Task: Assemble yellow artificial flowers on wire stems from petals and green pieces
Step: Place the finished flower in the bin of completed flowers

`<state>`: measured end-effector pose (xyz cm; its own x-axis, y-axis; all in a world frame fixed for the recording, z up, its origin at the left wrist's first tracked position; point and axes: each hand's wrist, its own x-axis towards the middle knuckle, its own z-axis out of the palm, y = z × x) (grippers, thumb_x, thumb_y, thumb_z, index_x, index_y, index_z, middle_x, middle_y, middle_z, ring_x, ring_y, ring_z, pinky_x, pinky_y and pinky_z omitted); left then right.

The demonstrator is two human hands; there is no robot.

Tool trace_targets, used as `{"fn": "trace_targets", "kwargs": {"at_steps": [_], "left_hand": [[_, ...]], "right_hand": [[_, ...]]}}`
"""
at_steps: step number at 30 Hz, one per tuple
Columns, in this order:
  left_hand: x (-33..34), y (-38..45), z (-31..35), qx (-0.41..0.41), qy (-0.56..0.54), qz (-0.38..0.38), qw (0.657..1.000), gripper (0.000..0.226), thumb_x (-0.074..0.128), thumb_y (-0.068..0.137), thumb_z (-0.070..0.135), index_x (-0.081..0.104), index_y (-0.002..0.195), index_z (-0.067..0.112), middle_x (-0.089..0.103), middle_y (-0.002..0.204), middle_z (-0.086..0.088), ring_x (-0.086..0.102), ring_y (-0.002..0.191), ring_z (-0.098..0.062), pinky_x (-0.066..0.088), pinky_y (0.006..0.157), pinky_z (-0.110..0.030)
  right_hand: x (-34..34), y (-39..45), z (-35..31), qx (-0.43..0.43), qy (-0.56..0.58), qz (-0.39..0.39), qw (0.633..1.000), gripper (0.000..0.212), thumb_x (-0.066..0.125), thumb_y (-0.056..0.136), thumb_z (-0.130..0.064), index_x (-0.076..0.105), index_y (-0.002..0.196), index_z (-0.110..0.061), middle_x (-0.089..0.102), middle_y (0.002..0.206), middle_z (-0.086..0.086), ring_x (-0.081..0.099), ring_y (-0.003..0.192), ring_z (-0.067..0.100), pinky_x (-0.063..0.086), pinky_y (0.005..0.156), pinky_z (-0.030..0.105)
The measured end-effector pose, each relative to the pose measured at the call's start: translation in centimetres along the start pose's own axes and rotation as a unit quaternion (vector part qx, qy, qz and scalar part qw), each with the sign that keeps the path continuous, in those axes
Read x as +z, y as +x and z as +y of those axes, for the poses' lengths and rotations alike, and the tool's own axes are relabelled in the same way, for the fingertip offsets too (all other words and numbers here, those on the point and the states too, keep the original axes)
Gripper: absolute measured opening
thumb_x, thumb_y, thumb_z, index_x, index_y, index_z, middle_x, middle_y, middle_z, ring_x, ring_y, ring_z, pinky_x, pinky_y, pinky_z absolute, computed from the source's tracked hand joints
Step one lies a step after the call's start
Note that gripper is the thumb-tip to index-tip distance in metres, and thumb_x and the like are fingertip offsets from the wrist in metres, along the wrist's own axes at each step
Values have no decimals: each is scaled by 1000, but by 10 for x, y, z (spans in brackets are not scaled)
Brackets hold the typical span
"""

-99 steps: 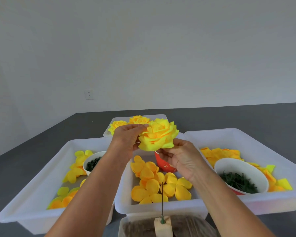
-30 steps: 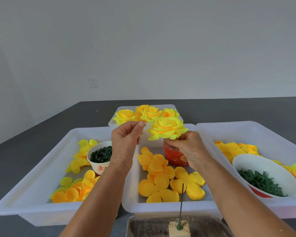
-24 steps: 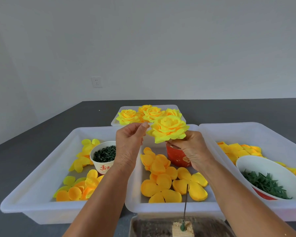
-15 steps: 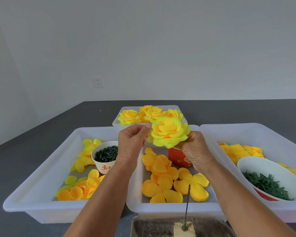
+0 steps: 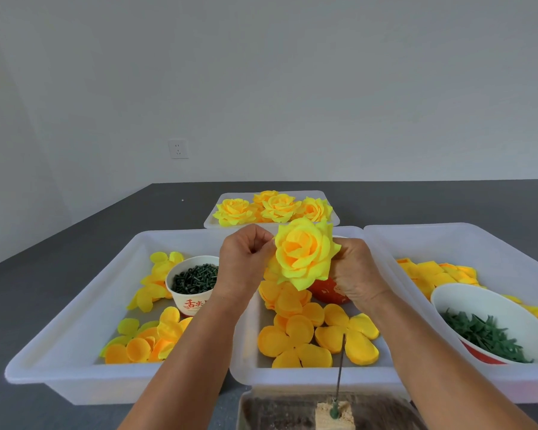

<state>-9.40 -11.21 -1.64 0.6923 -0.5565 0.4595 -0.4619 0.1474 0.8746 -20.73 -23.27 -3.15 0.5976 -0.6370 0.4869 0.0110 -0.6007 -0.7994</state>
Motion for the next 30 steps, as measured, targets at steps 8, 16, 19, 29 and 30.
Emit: {"fn": "trace_targets", "kwargs": {"at_steps": [8,16,19,29,30], "left_hand": [[2,-1,1,64,45,21,997,21,55,88,-2,56,79,17,62,76,-5,56,72,-24,49,66,-32],[3,-4,8,51,-3,15,999,12,65,84,9,66,76,18,62,99,-6,58,89,-13,48,68,-17],[3,-3,6,39,15,7,999,5,68,82,13,68,78,16,61,103,-7,57,95,-16,47,70,-20],[3,-1,4,48,86,-1,995,21,74,77,12,61,67,25,61,101,-1,58,92,-14,49,75,-25],[3,-1,3,44,75,2,996,17,73,78,12,62,69,22,62,101,-1,59,91,-13,50,74,-24]], "right_hand": [[0,-3,-3,-2,-41,-7,999,10,73,78,-3,74,87,-6,69,82,-1,66,84,22,54,83,36],[0,-4,-5,-1,-45,-11,999,10,70,80,-2,75,82,-11,64,71,-13,61,72,4,48,76,21],[-1,-5,-5,0,-62,-23,998,12,70,80,-1,75,82,-11,61,71,-17,58,70,0,44,74,17],[0,-6,-8,17,-72,-45,996,14,72,80,-6,75,92,-12,66,84,-10,63,87,15,48,90,31],[0,-6,-7,21,-70,-43,996,14,73,79,-5,75,91,-12,67,84,-9,63,87,16,49,89,31]]}}
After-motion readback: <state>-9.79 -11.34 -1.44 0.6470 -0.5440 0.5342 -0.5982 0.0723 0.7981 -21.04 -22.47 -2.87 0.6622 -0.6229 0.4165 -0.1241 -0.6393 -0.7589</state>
